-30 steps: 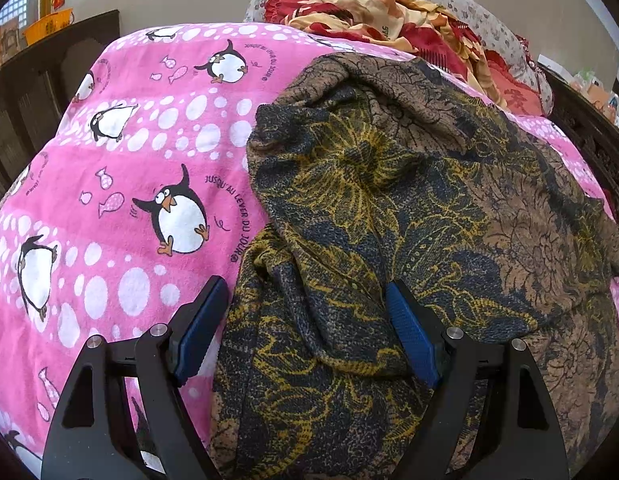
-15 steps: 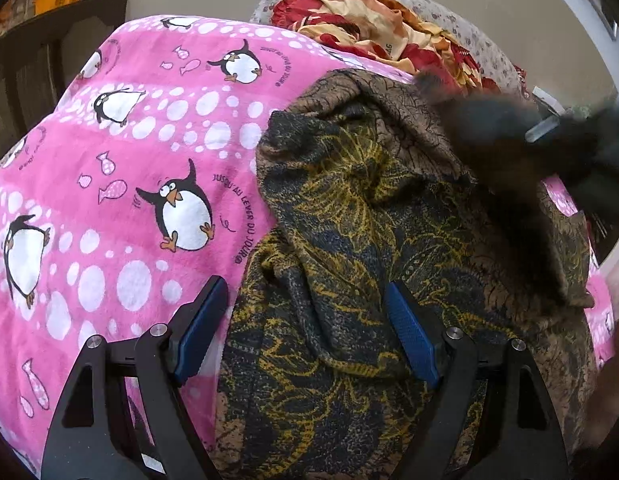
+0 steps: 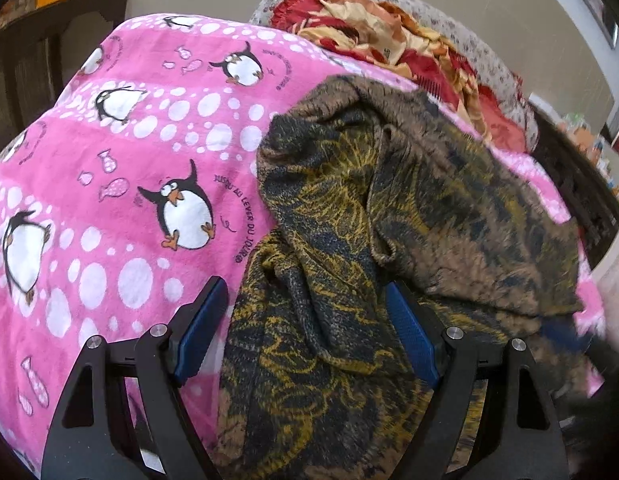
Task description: Fold small clothes
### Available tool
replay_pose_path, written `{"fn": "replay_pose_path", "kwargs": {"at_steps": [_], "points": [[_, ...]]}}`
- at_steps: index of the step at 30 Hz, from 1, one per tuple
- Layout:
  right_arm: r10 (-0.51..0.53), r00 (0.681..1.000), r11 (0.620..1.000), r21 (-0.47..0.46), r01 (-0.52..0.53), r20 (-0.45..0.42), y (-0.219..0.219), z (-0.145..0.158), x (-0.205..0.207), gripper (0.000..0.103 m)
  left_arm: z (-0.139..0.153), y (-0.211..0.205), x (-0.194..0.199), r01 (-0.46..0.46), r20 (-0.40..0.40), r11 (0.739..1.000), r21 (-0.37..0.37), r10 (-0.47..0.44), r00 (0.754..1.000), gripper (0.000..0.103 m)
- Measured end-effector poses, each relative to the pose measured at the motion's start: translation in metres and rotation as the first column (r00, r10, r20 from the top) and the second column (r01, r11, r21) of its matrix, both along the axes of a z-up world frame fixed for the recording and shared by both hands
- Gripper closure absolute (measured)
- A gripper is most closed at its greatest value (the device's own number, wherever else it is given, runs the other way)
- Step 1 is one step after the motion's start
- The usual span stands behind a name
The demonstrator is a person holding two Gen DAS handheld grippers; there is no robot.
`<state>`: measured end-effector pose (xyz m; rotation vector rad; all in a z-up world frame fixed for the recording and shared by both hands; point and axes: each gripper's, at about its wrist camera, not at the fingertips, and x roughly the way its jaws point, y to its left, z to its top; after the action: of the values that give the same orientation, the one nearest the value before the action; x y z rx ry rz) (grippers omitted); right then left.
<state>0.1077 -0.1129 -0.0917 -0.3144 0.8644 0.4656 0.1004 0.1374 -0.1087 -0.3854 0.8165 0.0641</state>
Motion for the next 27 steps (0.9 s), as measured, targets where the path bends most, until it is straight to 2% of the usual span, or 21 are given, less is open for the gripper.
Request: {"fn": "replay_pose_path", "kwargs": {"at_steps": [1,2,4,5,8,10,12,13,15,18,22,24,27], "points": [[-0.022,1.000,1.000,-0.020,0.021,-0.013,-0.012,-0.009,-0.005,0.041,0.008,-0.001,-0.007,0.010,0.045,1.000,-0.022,-0.009,0.999,0.022],[-0.042,0.999,0.999,0.015,0.043,-0.030,-0.029,-0.017,-0.011,0.037,0.014,-0.001,-0.010,0.023,0.079,0.999,-0.033,-0.021,0.997,0.022],[-0.089,0.995,0.989,0.114,0.094,-0.048,-0.051,-0.014,-0.013,0.032,0.025,-0.011,-0.009,0.090,0.134,0.995,-0.036,-0.085,0.987,0.022],[-0.113,0.992,0.985,0.128,0.119,-0.057,-0.056,-0.015,-0.010,0.030,0.026,-0.013,-0.005,0.110,0.131,0.993,-0.042,-0.104,0.986,0.022],[-0.124,0.989,0.983,0.123,0.133,-0.074,-0.055,-0.019,-0.004,0.027,0.016,-0.019,0.017,0.189,0.079,0.972,-0.139,-0.179,0.981,0.022],[-0.125,0.990,0.986,0.100,0.131,-0.064,-0.049,-0.019,-0.004,0.026,0.005,-0.019,0.026,0.193,0.025,0.964,-0.181,-0.192,0.981,0.023],[-0.125,0.990,0.986,0.106,0.132,-0.065,-0.047,-0.020,-0.001,0.026,0.005,-0.019,0.023,0.205,0.045,0.952,-0.229,-0.200,0.979,0.023],[-0.127,0.989,0.984,0.113,0.134,-0.069,-0.047,-0.021,0.001,0.026,0.004,-0.017,0.022,0.212,0.052,0.935,-0.283,-0.206,0.977,0.023],[-0.129,0.989,0.983,0.121,0.137,-0.074,-0.047,-0.022,0.003,0.026,0.004,-0.017,0.022,0.219,0.058,0.918,-0.331,-0.212,0.976,0.023],[-0.131,0.988,0.982,0.129,0.140,-0.080,-0.049,-0.021,0.003,0.026,0.008,-0.020,0.017,0.246,0.089,0.900,-0.361,-0.230,0.969,0.023],[-0.130,0.988,0.981,0.136,0.141,-0.084,-0.050,-0.020,0.004,0.026,0.007,-0.029,0.015,0.276,0.095,0.890,-0.363,-0.260,0.961,0.023],[-0.130,0.988,0.980,0.140,0.141,-0.086,-0.050,-0.021,0.004,0.026,0.001,-0.032,0.022,0.269,0.071,0.900,-0.342,-0.261,0.963,0.023],[-0.131,0.988,0.980,0.142,0.142,-0.086,-0.051,-0.021,0.003,0.026,0.001,-0.024,0.037,0.238,0.078,0.906,-0.349,-0.225,0.971,0.024]]}}
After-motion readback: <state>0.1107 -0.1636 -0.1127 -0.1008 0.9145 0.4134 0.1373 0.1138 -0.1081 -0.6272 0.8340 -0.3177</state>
